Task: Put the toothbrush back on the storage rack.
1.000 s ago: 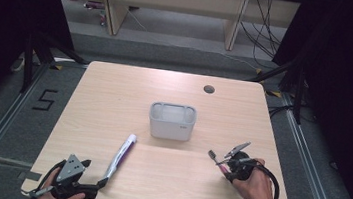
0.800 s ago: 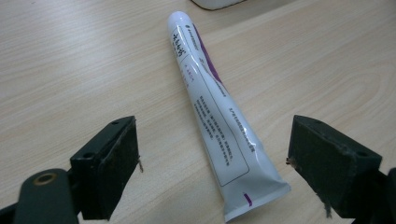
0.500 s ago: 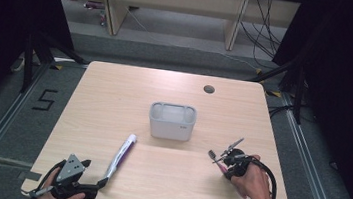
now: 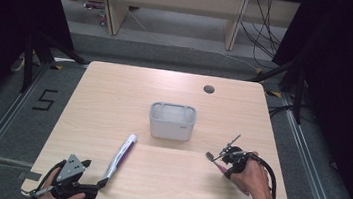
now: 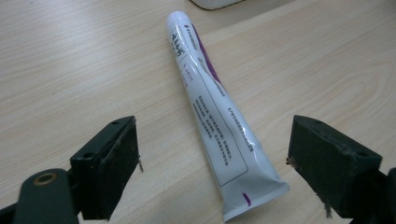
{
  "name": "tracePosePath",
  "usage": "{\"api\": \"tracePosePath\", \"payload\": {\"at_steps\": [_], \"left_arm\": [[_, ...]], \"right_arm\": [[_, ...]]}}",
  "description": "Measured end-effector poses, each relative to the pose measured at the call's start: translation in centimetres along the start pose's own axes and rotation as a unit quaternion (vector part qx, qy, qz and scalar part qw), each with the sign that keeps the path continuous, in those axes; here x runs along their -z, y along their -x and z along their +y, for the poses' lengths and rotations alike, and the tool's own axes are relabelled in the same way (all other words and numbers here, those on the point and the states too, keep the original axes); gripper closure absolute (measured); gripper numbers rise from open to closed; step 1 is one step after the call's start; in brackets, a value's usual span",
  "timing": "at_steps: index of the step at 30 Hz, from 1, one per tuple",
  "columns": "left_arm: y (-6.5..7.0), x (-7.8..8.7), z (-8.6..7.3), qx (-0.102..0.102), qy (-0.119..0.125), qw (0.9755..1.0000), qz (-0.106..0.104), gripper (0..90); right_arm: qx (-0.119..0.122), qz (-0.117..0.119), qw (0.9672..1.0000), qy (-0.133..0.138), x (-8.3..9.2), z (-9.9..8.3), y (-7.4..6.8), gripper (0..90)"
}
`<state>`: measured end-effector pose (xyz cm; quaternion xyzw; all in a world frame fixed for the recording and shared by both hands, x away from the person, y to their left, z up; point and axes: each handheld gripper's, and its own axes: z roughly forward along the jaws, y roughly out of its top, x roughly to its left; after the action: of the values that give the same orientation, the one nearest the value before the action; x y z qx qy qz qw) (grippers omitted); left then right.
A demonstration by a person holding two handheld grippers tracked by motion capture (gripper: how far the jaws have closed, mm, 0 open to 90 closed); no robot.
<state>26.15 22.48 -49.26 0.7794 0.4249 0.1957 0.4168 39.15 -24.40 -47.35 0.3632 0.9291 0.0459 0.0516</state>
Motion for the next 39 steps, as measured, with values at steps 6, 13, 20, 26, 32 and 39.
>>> {"api": "tracePosePath", "payload": {"at_steps": [6,13,20,26,32,39], "left_arm": [[0.0,0.0,0.0,-0.002,-0.001,1.0000,0.000,15.9],[0.0,0.0,0.0,-0.003,-0.001,1.0000,0.000,15.9],[0.0,0.1,0.0,-0.003,-0.002,1.0000,0.001,15.9],[0.0,0.1,0.0,-0.004,-0.001,1.0000,0.000,15.9],[0.0,0.1,0.0,-0.004,0.000,1.0000,0.000,15.9],[0.0,0.1,0.1,-0.004,-0.001,1.0000,0.001,15.9]], "right_arm": [[0.017,0.001,0.9998,-0.008,0.1,0.1,0.0,79.5],[0.021,-0.006,0.9994,0.026,1.5,-0.3,0.2,79.6],[0.011,-0.001,0.9980,0.063,2.8,-0.7,0.2,79.8],[0.000,-0.004,0.9951,0.099,4.4,-0.9,0.0,79.8],[-0.018,0.007,0.9841,0.177,5.8,-1.2,0.5,79.8],[-0.040,0.013,0.9631,0.266,7.0,-1.6,1.0,79.7]]}}
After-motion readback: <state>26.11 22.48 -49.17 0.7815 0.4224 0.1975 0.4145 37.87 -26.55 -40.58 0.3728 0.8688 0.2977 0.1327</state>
